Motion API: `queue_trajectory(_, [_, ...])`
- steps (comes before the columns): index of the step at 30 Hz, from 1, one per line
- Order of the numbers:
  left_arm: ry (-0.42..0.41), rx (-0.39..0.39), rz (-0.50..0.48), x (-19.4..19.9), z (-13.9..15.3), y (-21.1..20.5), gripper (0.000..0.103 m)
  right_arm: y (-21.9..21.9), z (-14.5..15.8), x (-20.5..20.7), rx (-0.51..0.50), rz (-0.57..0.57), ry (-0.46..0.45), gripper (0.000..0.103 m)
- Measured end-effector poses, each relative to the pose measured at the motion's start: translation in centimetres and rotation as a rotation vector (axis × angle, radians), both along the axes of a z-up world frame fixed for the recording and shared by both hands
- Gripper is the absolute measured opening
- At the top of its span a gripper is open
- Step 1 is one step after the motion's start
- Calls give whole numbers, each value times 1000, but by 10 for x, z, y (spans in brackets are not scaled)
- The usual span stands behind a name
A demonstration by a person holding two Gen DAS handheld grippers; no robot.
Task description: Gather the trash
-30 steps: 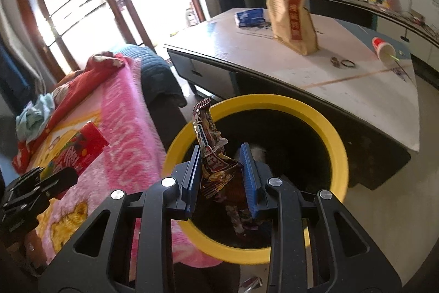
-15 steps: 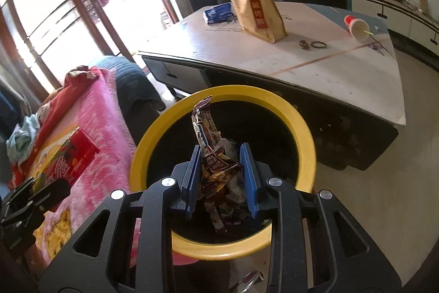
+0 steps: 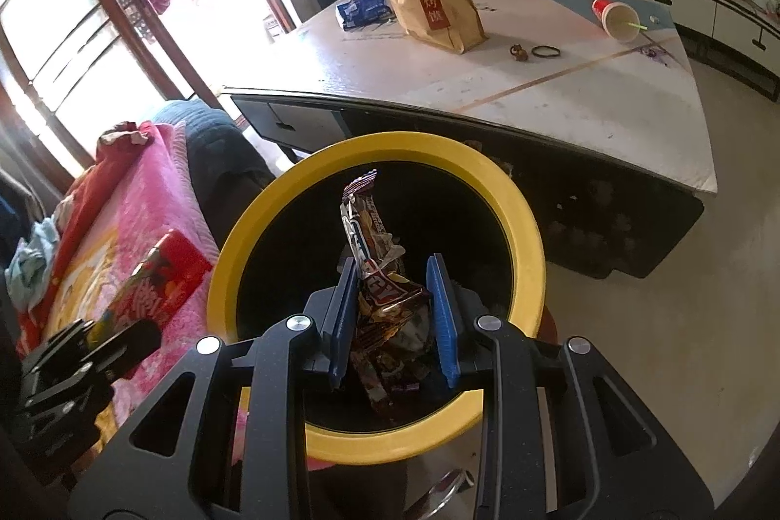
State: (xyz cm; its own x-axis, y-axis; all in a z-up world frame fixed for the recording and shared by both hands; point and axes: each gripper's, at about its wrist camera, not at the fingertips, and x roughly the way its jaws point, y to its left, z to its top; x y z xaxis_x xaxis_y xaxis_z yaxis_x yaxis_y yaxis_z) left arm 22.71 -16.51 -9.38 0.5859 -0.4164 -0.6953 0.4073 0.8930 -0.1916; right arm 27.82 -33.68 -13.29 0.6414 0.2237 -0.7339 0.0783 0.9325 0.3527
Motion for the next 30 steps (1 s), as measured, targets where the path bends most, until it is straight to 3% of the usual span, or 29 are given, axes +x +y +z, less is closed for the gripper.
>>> queue_trajectory(6, [29,-15,-13,17,-6,-6,32,0,1,1,22,-6,-8,33])
queue_trajectory(7, [29,-15,-13,20,-7,-6,38,-1,2,1,19,-10,-9,35])
queue_trajectory(8, [26,-16,-9,23,-7,-6,57,-1,2,0,17,-13,-10,40])
queue_trajectory(9, [31,-23,-7,24,-7,-5,67,-2,4,-1,12,-21,-12,43])
queue_trajectory(11, [40,-36,-7,24,-6,-3,67,-2,6,-3,-3,-31,-19,46])
queue_trajectory(15, [29,-24,7,20,-1,1,90,-1,16,-9,-52,-42,-41,52])
queue_trajectory(17, [27,-23,17,19,2,6,95,0,22,-14,-68,-42,-47,58])
queue_trajectory(19, [21,-20,34,17,5,11,96,1,27,-20,-86,-50,-61,70])
queue_trajectory(30, [-41,-14,118,-10,39,43,96,24,63,-54,-155,-37,-147,90])
